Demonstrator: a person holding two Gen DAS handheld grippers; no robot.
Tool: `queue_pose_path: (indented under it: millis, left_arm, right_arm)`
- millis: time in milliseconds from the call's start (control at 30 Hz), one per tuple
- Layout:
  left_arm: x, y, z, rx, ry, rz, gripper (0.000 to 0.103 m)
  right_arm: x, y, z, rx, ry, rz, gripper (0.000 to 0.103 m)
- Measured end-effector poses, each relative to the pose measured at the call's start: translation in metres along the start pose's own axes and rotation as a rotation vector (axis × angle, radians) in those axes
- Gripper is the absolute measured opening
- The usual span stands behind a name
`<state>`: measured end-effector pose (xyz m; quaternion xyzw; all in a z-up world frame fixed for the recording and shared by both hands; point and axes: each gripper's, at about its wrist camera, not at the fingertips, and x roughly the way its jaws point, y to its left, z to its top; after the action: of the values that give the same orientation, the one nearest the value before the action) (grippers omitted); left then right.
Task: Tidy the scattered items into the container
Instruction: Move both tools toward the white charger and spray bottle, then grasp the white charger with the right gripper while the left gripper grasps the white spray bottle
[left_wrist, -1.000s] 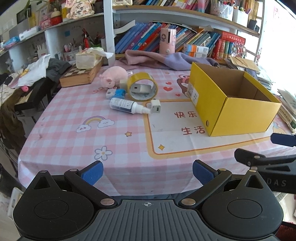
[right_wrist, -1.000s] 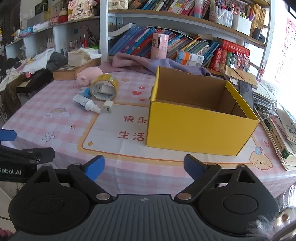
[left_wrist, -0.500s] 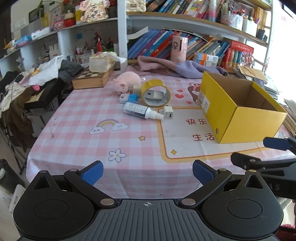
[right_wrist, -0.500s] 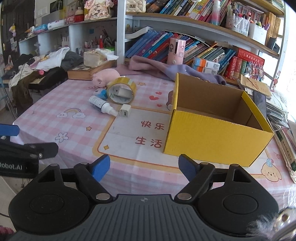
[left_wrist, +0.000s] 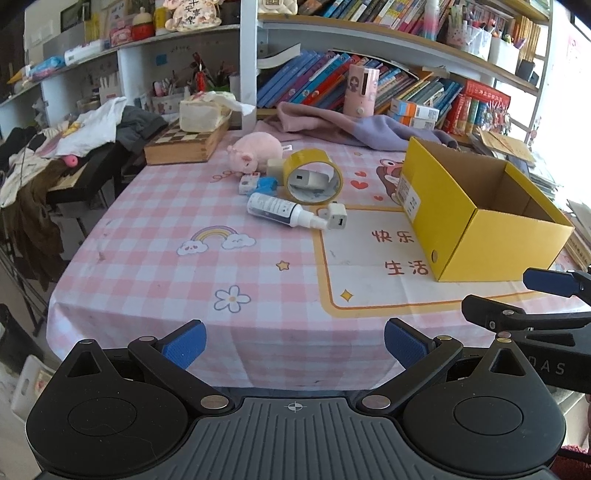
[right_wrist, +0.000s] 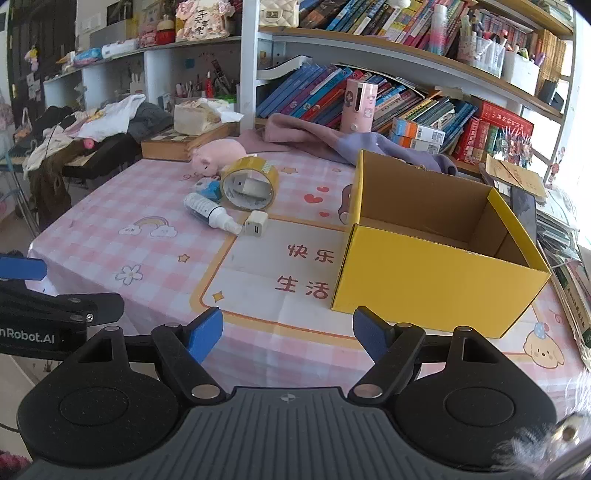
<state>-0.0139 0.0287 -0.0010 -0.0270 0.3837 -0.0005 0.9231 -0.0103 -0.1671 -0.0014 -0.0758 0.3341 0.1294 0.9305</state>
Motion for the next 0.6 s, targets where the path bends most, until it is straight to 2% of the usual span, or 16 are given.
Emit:
queue_pose_path:
  millis: [267, 600]
  left_arm:
    - [-0.001, -0.003, 0.004, 0.002, -0.021, -0.011, 0.103]
    - [0.006, 0.018, 0.008, -0.066, -0.022, 0.044, 0.103]
  right_arm:
    - [-0.003, -0.005, 0.003, 0.006, -0.025, -0.003, 0.077]
    - [0.018, 0.015, 0.016, -0.078, -0.015, 0.076, 0.077]
